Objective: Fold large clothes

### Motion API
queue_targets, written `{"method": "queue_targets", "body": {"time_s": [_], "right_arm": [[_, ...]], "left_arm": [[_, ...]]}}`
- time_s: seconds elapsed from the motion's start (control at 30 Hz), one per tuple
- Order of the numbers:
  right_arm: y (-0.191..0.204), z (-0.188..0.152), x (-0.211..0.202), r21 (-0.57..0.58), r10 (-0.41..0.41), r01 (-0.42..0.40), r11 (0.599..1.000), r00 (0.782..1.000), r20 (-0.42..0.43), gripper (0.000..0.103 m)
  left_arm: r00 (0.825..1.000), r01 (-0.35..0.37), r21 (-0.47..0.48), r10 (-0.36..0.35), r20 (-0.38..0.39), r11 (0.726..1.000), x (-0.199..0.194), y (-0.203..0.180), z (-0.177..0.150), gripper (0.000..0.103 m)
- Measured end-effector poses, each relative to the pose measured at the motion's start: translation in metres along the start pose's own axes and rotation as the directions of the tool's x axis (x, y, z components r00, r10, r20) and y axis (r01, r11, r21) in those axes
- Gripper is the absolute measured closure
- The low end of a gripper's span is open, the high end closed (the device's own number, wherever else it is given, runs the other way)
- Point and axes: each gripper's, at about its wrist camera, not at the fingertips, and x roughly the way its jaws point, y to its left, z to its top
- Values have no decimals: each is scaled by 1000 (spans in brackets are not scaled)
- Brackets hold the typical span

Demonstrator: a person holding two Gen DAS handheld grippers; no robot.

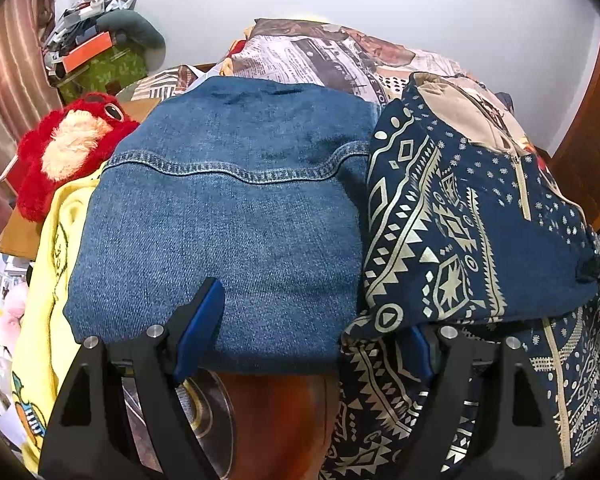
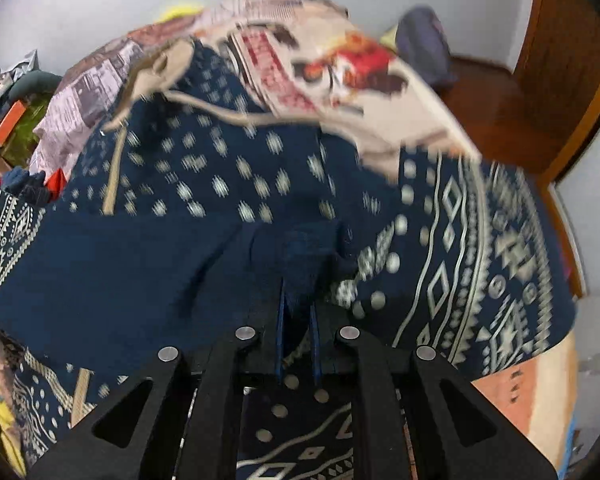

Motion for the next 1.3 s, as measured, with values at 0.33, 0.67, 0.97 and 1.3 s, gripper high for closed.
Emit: {"method": "queue_targets", "body": {"time_s": [0.33, 0.67, 0.97, 1.3], "right_arm": [[-10, -14, -11, -22, -8, 6, 1000, 994, -105, 75], [-10, -19, -80, -99, -34, 39, 994, 998, 47, 74], [-34, -9, -142, -47, -80, 95, 994, 964, 253, 44], [-107, -22, -118, 134, -141, 118, 984, 974, 175, 43]], "left_arm": [[997, 1, 59, 3, -71, 998, -10, -6, -4, 22], [999, 30, 92, -27, -39, 995, -60, -14, -13, 22], [986, 100, 176, -121, 115, 979, -108, -68, 25, 22], [974, 201, 233, -220, 55, 951, -72, -146, 45, 22]]}}
